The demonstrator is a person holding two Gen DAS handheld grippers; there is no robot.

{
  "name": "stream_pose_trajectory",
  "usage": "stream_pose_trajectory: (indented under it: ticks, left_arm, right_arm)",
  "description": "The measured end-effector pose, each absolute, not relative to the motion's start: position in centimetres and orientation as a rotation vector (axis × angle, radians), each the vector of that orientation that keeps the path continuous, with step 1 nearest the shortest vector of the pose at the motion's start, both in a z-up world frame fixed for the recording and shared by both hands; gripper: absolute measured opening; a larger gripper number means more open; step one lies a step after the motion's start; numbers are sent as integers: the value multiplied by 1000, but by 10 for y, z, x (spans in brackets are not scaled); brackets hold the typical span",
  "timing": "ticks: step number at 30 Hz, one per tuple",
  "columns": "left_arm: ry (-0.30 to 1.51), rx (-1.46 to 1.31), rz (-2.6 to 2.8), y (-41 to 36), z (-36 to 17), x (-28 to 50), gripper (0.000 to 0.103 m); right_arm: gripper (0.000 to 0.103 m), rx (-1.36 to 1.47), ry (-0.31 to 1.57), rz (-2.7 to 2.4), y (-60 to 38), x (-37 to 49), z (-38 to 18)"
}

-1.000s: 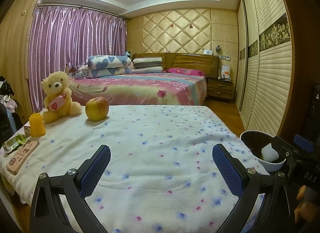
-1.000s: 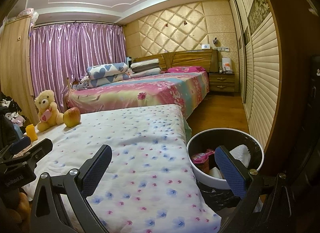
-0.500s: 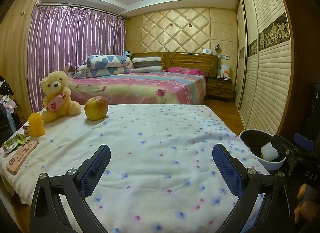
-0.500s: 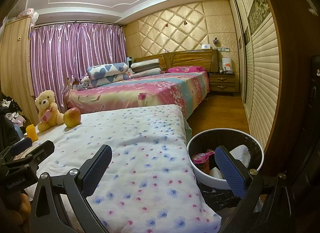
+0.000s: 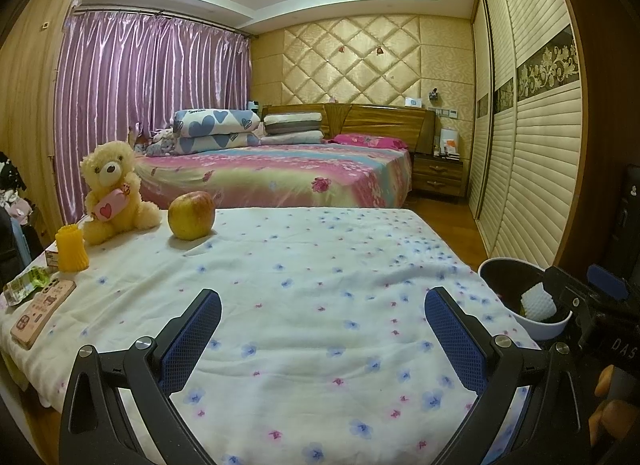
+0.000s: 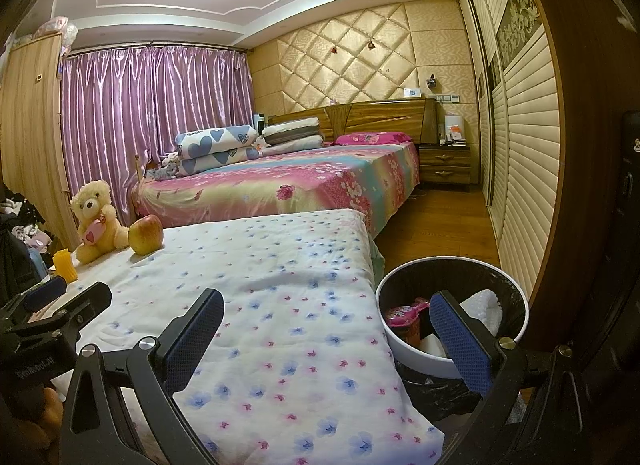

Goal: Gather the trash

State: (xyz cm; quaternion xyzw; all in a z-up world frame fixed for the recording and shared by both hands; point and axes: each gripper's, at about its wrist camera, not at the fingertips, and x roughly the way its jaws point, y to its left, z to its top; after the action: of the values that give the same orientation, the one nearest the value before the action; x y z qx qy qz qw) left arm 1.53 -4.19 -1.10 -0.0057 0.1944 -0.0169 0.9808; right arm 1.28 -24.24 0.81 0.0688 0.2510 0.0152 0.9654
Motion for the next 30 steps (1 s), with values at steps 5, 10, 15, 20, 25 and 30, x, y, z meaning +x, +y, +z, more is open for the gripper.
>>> stream_pose_trajectory:
  ticks: [5,10,15,20,25,30]
  left_arm:
    - [392,-13,-36,-42,-11,16,102]
    - [397,-8,-39,-41,-13,18,102]
    - [399,-9,-42,-40,-13,18,102]
    - [409,-11,-42,-39,-14,20,102]
    - [408,-10,-40,-39,-14,21,102]
    - [411,-10,-39,-37,-16,22,102]
  right_arm:
    - [103,140,511,35,-238,14,10]
    - [103,139,513,38,-237,14,10]
    - [103,141,522,42,-239,15,8]
    - [103,141,527,46,-239,16,8]
    - [103,145,530,46,-239,16,7]
    - [103,145,531,45,-239,16,7]
